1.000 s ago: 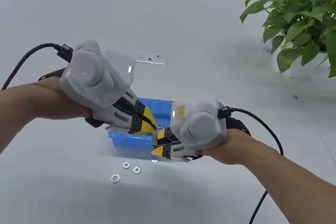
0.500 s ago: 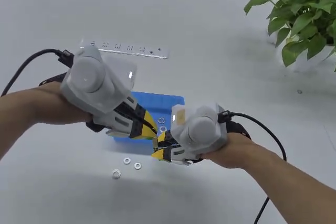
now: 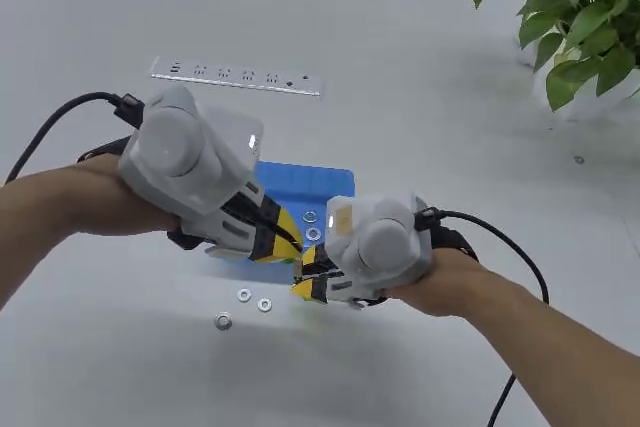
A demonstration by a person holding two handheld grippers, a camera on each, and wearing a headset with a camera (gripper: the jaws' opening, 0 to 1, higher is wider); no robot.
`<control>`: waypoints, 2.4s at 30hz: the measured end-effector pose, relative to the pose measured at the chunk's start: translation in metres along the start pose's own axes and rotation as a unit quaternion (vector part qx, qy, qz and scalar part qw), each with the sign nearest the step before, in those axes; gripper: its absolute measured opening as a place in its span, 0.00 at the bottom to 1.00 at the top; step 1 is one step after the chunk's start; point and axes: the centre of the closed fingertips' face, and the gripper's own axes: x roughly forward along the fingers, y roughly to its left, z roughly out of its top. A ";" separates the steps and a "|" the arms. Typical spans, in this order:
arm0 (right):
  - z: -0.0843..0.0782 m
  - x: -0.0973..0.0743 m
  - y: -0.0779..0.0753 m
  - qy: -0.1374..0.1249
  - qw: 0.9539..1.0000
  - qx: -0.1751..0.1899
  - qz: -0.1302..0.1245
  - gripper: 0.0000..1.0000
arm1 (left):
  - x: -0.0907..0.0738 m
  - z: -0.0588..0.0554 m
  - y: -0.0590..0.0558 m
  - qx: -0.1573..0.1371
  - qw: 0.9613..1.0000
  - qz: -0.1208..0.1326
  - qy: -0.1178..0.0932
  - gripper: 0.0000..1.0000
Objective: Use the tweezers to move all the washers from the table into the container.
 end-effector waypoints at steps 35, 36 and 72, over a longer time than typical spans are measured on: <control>-0.006 0.007 0.001 -0.005 1.000 0.027 0.005 0.09 | 0.008 -0.008 0.005 -0.010 1.000 -0.002 0.001 0.05; -0.005 0.007 0.001 -0.005 1.000 0.025 0.005 0.09 | 0.007 -0.009 0.005 -0.010 1.000 -0.002 0.001 0.05; 0.027 -0.033 -0.001 -0.008 1.000 0.008 -0.026 0.09 | -0.025 0.032 -0.002 0.019 1.000 0.021 -0.010 0.05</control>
